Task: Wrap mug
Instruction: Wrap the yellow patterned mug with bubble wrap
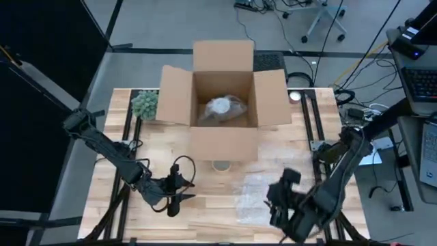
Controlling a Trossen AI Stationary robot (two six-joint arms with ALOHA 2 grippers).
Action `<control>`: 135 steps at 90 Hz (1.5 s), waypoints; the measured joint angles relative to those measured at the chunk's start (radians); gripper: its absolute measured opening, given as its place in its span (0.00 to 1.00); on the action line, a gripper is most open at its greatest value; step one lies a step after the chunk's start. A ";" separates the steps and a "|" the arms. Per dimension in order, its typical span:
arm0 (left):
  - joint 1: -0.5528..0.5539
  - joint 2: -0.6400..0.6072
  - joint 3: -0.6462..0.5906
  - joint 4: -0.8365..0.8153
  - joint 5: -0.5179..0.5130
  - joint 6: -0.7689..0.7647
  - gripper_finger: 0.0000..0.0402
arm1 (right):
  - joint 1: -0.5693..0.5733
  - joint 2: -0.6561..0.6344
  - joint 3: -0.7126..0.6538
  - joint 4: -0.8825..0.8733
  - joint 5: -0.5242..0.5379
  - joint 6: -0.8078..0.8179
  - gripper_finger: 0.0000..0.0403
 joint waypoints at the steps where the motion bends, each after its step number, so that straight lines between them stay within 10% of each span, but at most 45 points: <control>1: 0.000 0.000 0.000 0.000 0.000 -0.004 0.41 | 0.003 0.000 -0.016 0.008 0.000 0.015 0.62; 73: 0.038 0.340 0.001 0.462 -0.011 -0.066 0.41 | -0.119 0.000 -0.753 0.583 0.126 0.366 0.62; 135: 0.068 0.354 0.003 0.466 -0.007 0.042 0.41 | -0.135 0.000 -0.808 0.714 0.122 0.281 0.61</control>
